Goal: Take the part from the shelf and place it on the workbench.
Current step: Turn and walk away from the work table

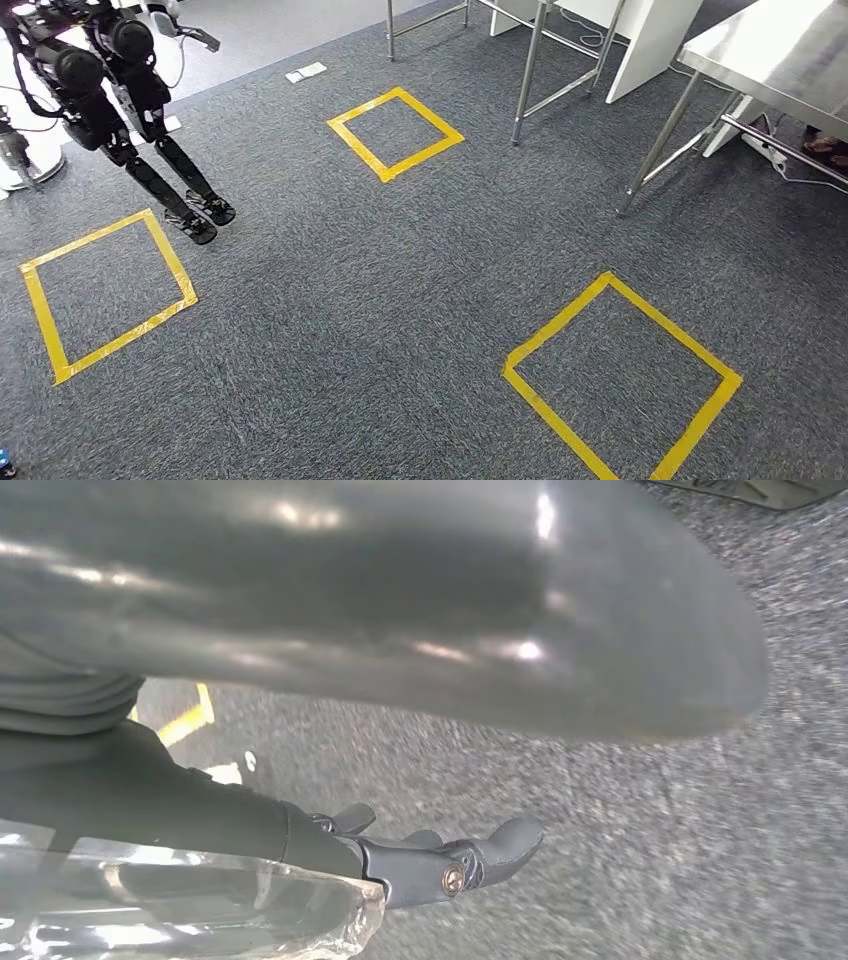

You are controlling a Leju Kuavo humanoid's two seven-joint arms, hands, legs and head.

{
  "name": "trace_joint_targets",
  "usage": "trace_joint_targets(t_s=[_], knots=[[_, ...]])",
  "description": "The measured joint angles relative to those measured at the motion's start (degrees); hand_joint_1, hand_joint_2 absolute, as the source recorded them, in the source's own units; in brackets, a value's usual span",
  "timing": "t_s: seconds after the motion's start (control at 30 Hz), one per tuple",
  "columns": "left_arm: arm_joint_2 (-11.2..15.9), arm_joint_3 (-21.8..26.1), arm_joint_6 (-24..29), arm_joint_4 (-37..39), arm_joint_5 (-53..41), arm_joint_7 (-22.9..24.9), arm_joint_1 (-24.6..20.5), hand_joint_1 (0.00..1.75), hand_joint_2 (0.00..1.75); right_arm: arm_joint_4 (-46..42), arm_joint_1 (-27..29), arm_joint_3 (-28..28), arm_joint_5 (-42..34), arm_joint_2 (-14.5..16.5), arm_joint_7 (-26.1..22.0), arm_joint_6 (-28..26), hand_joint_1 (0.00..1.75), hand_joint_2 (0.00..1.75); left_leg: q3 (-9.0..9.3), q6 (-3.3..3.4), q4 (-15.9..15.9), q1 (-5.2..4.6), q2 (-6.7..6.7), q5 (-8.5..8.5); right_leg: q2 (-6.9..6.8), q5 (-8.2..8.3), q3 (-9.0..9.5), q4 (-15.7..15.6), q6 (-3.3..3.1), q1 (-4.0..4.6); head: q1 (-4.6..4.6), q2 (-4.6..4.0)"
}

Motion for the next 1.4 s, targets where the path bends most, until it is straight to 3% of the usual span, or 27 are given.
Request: trace_joint_targets(t_s=[0.07,0.13,0.17,0.23,0.3,0.37,0.43,0.47,0.5,0.57,0.6,0.67,0.73,0.8,0.87,0.93,0.97,1.0,1.03,1.1,1.13,1.17,1.23,1.27,1.3,1.33,1.4], knots=[[0.1,0.0,-1.9,0.0,0.1,0.3,-0.1,0.00,0.00,0.0,-0.1,0.0,0.3,0.0,0.1,0.0,0.00,0.00,4.40,-0.14,-7.7,0.13,2.39,3.16,-1.42,-0.30,0.05,0.1,0.23,0.16,-0.05,0.00],[0.2,0.0,-3.4,0.0,-0.1,0.6,-0.4,0.00,0.00,0.0,-0.2,0.0,0.4,-0.1,0.2,0.1,0.00,0.00,7.31,0.23,-13.0,-0.07,4.26,4.55,-2.67,-0.68,0.32,0.3,0.79,0.61,0.16,0.00],[0.3,0.0,-3.9,0.0,-0.2,0.9,-0.5,0.00,0.00,0.0,-0.4,0.0,0.4,-0.1,0.2,0.2,0.00,0.00,7.57,0.55,-13.8,-0.29,4.34,4.59,-3.28,-0.78,0.50,0.4,1.12,0.83,0.31,0.00],[0.4,0.1,-4.7,0.0,-0.4,1.5,-0.5,0.00,0.00,0.0,-0.7,0.0,0.4,-0.1,0.4,0.6,0.00,0.00,7.39,1.48,-14.0,-0.53,2.83,5.02,-4.17,-0.90,0.81,0.4,1.74,0.88,0.51,0.00],[0.6,0.1,-5.2,0.0,-0.4,2.2,-0.4,0.00,0.00,0.0,-0.8,0.0,0.3,-0.1,0.6,0.9,0.00,0.00,7.33,2.50,-14.6,-0.49,1.48,5.69,-1.77,-2.36,0.12,2.4,2.08,0.61,0.59,0.00],[0.7,0.1,-5.3,0.0,-0.5,2.5,-0.5,0.00,0.00,0.0,-0.7,-0.1,0.3,-0.1,0.9,1.1,0.00,0.00,7.03,3.18,-14.9,-0.43,-0.01,6.19,2.19,-5.70,-2.81,8.9,1.85,0.21,0.76,0.00],[0.7,0.1,-4.9,0.0,-0.7,2.3,-0.5,0.00,0.00,0.0,-0.5,-0.2,0.3,0.0,1.0,1.2,0.00,0.00,6.69,3.37,-14.9,-0.49,-1.81,6.45,3.75,-8.21,-6.24,16.0,1.91,0.04,0.79,0.00],[0.7,0.1,-4.6,0.0,-0.8,2.3,-0.5,0.00,0.00,0.0,-0.4,-0.2,0.3,0.0,1.1,1.2,0.00,0.00,6.62,3.33,-14.8,-0.51,-2.75,6.54,4.00,-8.14,-6.81,17.1,2.25,-0.02,0.80,0.00],[0.7,0.0,-4.4,0.0,-1.0,2.3,-0.5,0.00,0.00,0.0,-0.3,-0.2,0.3,0.0,1.1,1.2,0.00,0.00,6.61,3.21,-14.8,-0.51,-3.69,6.63,4.18,-7.07,-6.25,15.7,2.74,-0.14,0.80,0.00],[0.8,-0.1,-4.1,0.0,-1.4,2.5,-0.5,0.00,0.00,0.0,-0.3,-0.2,0.4,0.0,1.2,1.2,0.00,0.00,6.61,2.87,-14.8,-0.47,-5.40,6.83,5.64,-3.50,-2.77,7.9,3.67,-0.66,0.82,0.00],[0.8,-0.1,-4.0,0.0,-1.5,2.5,-0.5,0.00,0.00,0.0,-0.3,-0.2,0.4,0.0,1.1,1.2,0.00,0.00,6.58,2.62,-14.7,-0.57,-6.14,6.88,6.61,-2.02,-1.22,4.1,3.79,-0.78,0.81,0.00],[0.7,-0.2,-3.8,0.0,-1.6,2.6,-0.5,0.00,0.00,0.0,-0.4,-0.2,0.5,0.0,1.1,1.2,0.00,0.00,6.38,1.98,-14.7,-0.71,-7.23,7.05,7.67,-0.79,0.02,0.6,3.31,-0.70,0.74,0.00],[0.7,-0.2,-3.7,0.0,-1.6,2.6,-0.4,0.00,0.00,0.0,-0.6,-0.2,0.5,0.0,1.1,1.2,0.00,0.00,6.09,1.26,-14.7,-0.54,-8.02,7.27,6.57,-0.44,0.07,0.5,2.35,-0.53,0.65,0.00],[0.8,-0.3,-3.7,0.0,-1.7,2.6,-0.3,0.00,0.00,0.0,-0.7,-0.3,0.5,-0.1,1.1,1.2,0.00,0.00,5.11,0.80,-13.1,-0.40,-5.97,5.97,5.29,0.03,0.27,0.2,1.26,-0.73,0.52,0.00],[0.8,-0.3,-3.6,0.0,-1.8,2.7,-0.4,0.00,0.00,0.0,-0.5,-0.3,0.5,-0.1,1.1,1.2,0.00,0.00,2.41,0.52,-7.1,-0.40,-2.29,2.09,3.78,0.26,0.20,0.1,0.44,-0.58,0.26,0.00],[0.8,-0.5,-3.6,0.0,-2.1,3.0,-0.6,0.00,0.00,0.0,-0.2,-0.6,0.6,-0.1,1.1,1.2,0.00,0.00,-0.70,0.19,0.1,-0.30,-0.76,-1.33,2.04,0.26,-0.05,0.2,0.18,-0.21,0.13,0.00],[0.7,-0.5,-3.6,0.0,-2.2,3.2,-0.6,0.00,0.00,0.0,-0.2,-0.7,0.6,-0.1,1.1,1.2,0.00,0.00,-1.28,0.09,1.7,-0.25,-0.51,-1.66,1.16,0.24,-0.25,0.2,0.17,-0.11,0.12,0.00],[0.7,-0.6,-3.6,0.0,-2.4,3.4,-0.5,0.00,0.00,0.0,-0.2,-0.8,0.7,-0.1,1.1,1.2,0.00,0.00,-0.68,0.04,1.0,-0.22,-0.25,-0.92,0.35,0.21,-0.40,0.2,0.16,-0.06,0.11,0.00],[0.8,-0.6,-3.6,0.0,-2.6,3.6,-0.5,0.00,0.00,0.0,-0.2,-0.9,0.7,-0.1,1.1,1.2,0.00,0.00,1.04,0.05,-1.8,-0.20,0.23,0.57,-0.40,0.18,-0.51,0.2,0.16,-0.04,0.11,0.00],[0.8,-0.7,-3.6,-0.1,-3.1,3.9,-0.6,0.00,0.00,0.0,-0.4,-1.0,0.7,-0.1,1.1,1.2,0.00,0.00,5.83,0.25,-10.0,-0.28,2.83,3.47,-1.72,-0.03,-0.30,0.3,0.34,0.26,0.08,0.00],[0.8,-0.8,-3.6,-0.1,-3.3,4.0,-0.8,0.00,0.00,0.0,-0.4,-1.1,0.8,-0.1,1.1,1.2,0.00,0.00,7.35,0.50,-12.7,-0.41,3.80,4.19,-2.32,-0.16,-0.13,0.4,0.56,0.47,0.16,0.00],[0.8,-1.0,-3.6,-0.1,-3.4,4.2,-1.0,0.00,0.00,0.0,-0.4,-1.1,0.8,0.0,1.1,1.2,0.00,0.00,8.03,0.80,-14.1,-0.58,4.33,4.45,-2.90,-0.25,0.08,0.4,0.81,0.69,0.24,0.00],[0.9,-1.3,-3.6,-0.1,-3.8,4.6,-1.2,0.00,0.00,0.0,-0.6,-1.2,0.8,0.0,1.1,1.3,0.00,0.00,7.77,1.56,-14.4,-0.98,3.05,4.73,-4.15,-0.30,0.39,0.4,1.40,0.89,0.37,0.00],[0.9,-1.5,-3.5,-0.1,-4.0,4.8,-1.2,0.00,0.00,-0.1,-0.7,-1.2,0.9,0.0,1.1,1.4,0.00,0.00,7.79,1.99,-14.7,-0.99,2.37,5.01,-3.92,-0.51,0.37,0.6,1.72,0.80,0.34,0.00],[0.9,-1.7,-3.4,-0.1,-4.2,5.0,-1.2,0.00,0.00,-0.1,-0.8,-1.2,0.9,0.0,1.1,1.5,0.00,0.00,7.80,2.50,-15.0,-0.91,1.69,5.35,-2.64,-1.23,-0.02,1.6,1.92,0.65,0.37,0.01],[0.9,-1.8,-3.4,-0.1,-4.4,5.2,-1.3,0.00,0.00,-0.1,-0.8,-1.3,1.0,0.0,1.1,1.6,0.00,0.00,7.79,2.96,-15.3,-0.75,0.99,5.69,-0.78,-2.51,-0.94,3.7,1.97,0.48,0.47,0.01],[1.0,-2.1,-3.3,-0.1,-4.7,5.4,-1.5,0.00,0.00,-0.1,-0.6,-1.3,1.3,0.1,1.1,1.9,0.00,0.00,7.51,3.47,-15.4,-0.58,-0.53,6.08,3.00,-6.04,-4.34,10.9,1.73,0.06,0.66,0.01]])
